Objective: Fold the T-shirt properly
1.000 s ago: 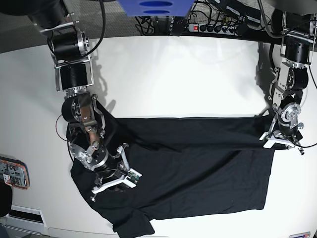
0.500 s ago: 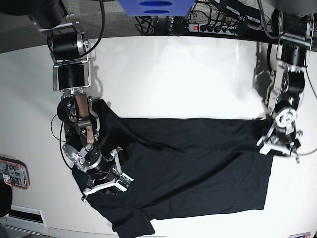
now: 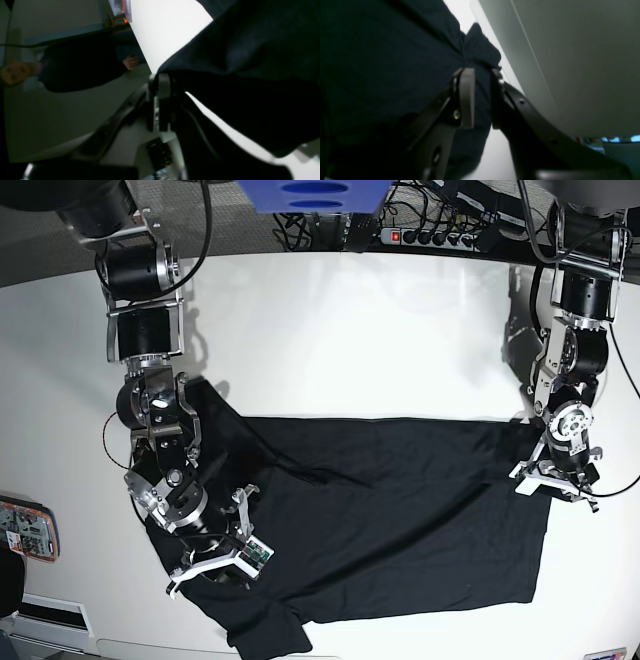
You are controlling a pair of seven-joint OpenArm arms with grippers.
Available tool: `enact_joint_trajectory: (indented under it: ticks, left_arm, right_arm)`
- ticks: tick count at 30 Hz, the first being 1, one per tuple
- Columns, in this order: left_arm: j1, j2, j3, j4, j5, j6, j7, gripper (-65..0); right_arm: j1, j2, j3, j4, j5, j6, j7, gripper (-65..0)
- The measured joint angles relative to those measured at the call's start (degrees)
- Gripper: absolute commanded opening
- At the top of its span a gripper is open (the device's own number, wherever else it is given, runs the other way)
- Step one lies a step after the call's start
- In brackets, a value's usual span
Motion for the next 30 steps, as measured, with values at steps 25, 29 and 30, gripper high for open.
enact_joint_trajectory:
  ticks: [25,29,30]
  left_arm:
    - [2.9,7.9,-7.5,13.8,-21.5,0.5,2.0,-4.1]
    - [4.0,9.4,-10.7,21.0,-33.7,1.2,12.6,-4.1]
    - [4.2,10.0,-11.2,23.0,-37.6,0.9,15.6,-4.1]
  right_arm:
    - [-4.5,0.2,8.9,3.3,17.2,-0.8,-7.8,-54.5]
    - [-4.3,0.3,10.0,8.8,25.2,-0.7,-13.9,-54.5]
    - [-4.3,-0.3,10.2,9.9,26.5,-0.6,-15.3,-54.5]
